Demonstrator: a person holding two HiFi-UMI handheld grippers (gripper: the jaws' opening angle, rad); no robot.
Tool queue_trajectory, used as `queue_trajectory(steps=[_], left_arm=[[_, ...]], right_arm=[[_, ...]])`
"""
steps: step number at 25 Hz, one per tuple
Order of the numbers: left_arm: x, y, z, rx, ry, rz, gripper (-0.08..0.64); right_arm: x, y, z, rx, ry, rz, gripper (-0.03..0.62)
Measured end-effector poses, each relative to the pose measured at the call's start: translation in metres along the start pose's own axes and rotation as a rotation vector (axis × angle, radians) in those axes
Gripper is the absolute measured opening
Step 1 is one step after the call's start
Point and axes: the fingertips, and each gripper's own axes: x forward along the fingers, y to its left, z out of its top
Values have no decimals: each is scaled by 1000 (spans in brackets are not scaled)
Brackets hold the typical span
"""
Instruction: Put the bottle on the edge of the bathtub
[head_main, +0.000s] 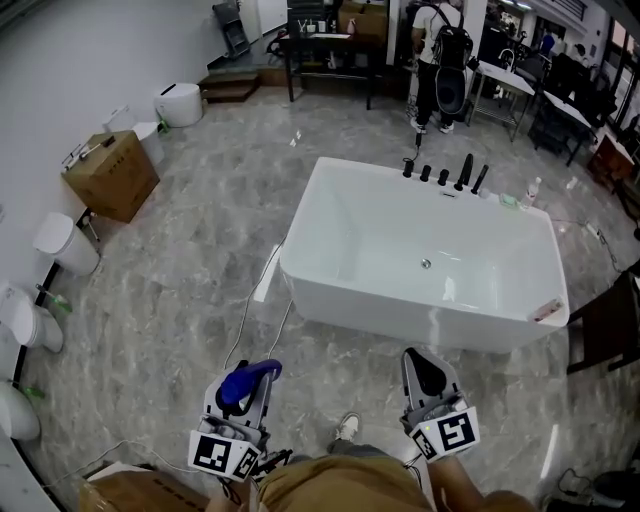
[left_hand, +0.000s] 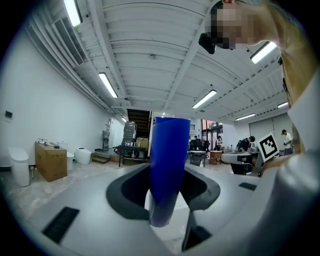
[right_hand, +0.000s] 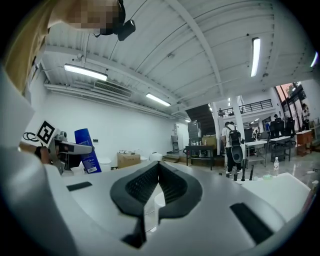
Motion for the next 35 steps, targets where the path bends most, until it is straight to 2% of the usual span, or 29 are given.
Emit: queue_trajectory(steps=[8,19,26,35], left_arm=[[48,-10,8,25,8,46,158],[83,-6,6,68,28,65,158],[101,6,-5,61,41,29,158],[143,43,-33,38,65,-45,158]], right_arm=[[26,-42,-3,25,-11,54,5],[45,-51,-6,30,-7,106,5],[55,-57,-16,20,28,72,5],[106,-53,-30,-17,101,51,5]])
